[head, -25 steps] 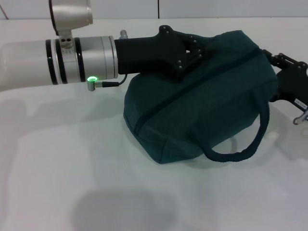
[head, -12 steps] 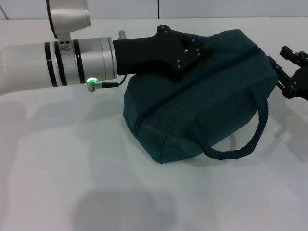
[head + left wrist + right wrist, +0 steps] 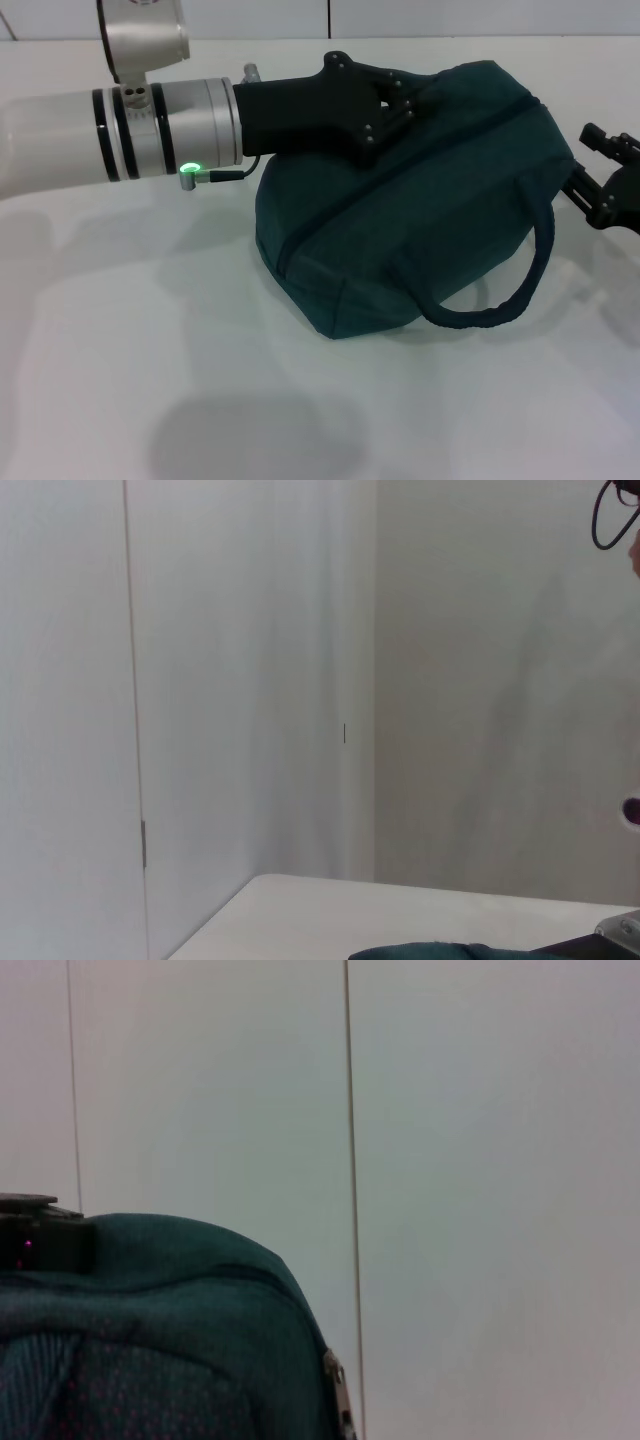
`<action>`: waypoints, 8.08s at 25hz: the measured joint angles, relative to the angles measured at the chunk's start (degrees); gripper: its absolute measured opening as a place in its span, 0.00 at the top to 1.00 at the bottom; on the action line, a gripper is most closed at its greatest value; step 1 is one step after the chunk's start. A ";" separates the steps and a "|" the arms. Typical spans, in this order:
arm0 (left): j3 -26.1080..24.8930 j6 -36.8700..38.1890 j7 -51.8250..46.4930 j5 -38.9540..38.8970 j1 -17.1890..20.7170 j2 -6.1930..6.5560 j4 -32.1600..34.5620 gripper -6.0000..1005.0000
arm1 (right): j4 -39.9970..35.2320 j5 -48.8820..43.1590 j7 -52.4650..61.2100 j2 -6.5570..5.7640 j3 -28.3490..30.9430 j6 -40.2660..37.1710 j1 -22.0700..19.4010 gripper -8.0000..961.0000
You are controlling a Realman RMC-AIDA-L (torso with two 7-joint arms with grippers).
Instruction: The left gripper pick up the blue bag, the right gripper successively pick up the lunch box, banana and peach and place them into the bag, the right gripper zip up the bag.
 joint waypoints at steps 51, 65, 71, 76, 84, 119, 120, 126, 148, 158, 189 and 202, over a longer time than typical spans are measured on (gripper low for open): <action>0.13 -0.54 3.07 -1.20 0.64 -0.09 -1.83 0.90 | 0.04 2.34 3.63 -0.14 -6.76 1.25 -1.18 0.53; 0.14 -0.26 4.05 -1.56 0.77 -0.09 -2.61 0.89 | -1.19 2.75 4.66 0.07 -6.47 -0.14 -0.26 0.53; 0.12 -0.19 4.05 -1.56 0.77 -0.09 -2.61 0.89 | -1.90 2.81 5.73 0.08 -6.47 1.46 1.43 0.53; 0.12 -0.13 4.05 -1.56 0.77 -0.09 -2.61 0.89 | -2.69 2.81 5.73 0.08 -6.61 1.47 1.79 0.56; -0.08 -0.08 4.14 -1.55 0.77 -0.09 -2.62 0.89 | -2.80 2.80 5.37 0.08 -6.68 1.47 2.24 0.71; 0.12 2.55 15.19 -25.35 5.74 -0.50 -10.81 0.79 | -4.31 5.20 9.77 -0.57 -2.40 5.98 0.93 0.76; 0.13 3.71 15.34 -26.60 6.19 -0.44 -11.10 0.77 | -4.32 5.20 10.40 -0.72 -1.18 3.64 0.32 0.74; 0.19 12.16 17.77 -27.34 8.87 -0.22 -11.64 0.66 | -6.61 1.11 16.57 -4.39 -0.21 -14.70 -2.97 0.60; 4.43 20.85 31.87 -27.33 14.38 -0.23 -19.45 0.22 | -17.50 -19.53 22.51 -5.47 0.36 -25.60 -0.19 0.46; 4.43 22.62 32.41 -27.15 15.19 -0.01 -19.26 0.22 | -17.60 -19.74 22.18 -4.51 0.37 -23.58 -0.17 0.32; 4.51 29.08 32.99 -20.42 18.17 0.26 -19.24 0.22 | -17.09 -22.95 15.66 -2.10 0.30 -26.62 -2.73 0.30; 4.52 29.10 33.59 -20.36 18.14 0.27 -19.22 0.22 | -16.97 -22.88 14.85 -1.92 0.38 -26.12 -2.94 0.30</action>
